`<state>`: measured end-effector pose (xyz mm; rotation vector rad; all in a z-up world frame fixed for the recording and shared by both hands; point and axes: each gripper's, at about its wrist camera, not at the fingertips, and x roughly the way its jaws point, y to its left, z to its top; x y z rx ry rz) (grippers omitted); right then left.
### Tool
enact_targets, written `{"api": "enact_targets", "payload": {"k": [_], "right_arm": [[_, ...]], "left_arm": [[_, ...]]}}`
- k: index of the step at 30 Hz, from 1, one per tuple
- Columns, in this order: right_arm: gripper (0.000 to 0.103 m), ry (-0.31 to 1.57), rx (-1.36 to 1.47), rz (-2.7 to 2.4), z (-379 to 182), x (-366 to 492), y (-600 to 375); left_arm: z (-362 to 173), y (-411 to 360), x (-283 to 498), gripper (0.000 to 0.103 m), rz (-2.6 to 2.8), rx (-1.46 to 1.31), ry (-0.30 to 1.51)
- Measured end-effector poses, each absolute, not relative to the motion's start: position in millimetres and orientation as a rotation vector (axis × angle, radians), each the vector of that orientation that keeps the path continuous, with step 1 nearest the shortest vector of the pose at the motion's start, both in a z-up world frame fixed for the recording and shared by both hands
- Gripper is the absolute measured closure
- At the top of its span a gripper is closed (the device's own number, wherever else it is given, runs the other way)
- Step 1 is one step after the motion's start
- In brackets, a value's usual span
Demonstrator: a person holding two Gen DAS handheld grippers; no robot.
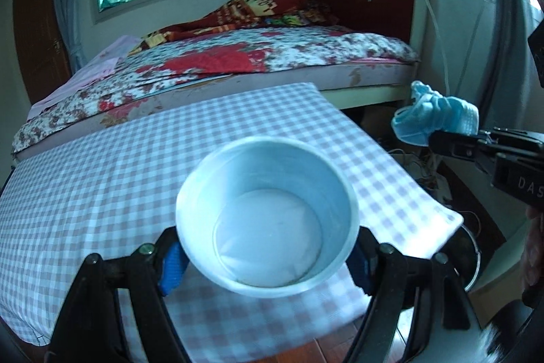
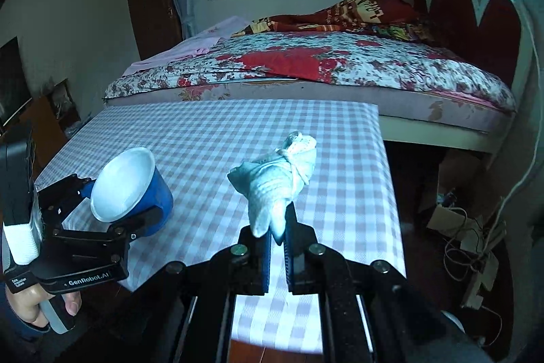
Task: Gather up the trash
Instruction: 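Carry the blue cup and cloth over the black bin with both tools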
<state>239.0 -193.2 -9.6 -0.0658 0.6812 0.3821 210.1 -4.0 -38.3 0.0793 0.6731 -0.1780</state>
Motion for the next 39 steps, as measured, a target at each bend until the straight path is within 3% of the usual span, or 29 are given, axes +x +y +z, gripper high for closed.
{"api": "enact_targets", "payload": {"k": [21, 39], "right_arm": [[0.098, 0.705, 0.031, 0.100, -33, 133, -343], [0.098, 0.854, 0.063, -0.011, -103, 94, -458]], "left_arm": [[-54, -158, 168, 0.026, -0.520, 0.155, 0.676], [-110, -273, 153, 0.026, -0.756, 0.228, 0.796]]}}
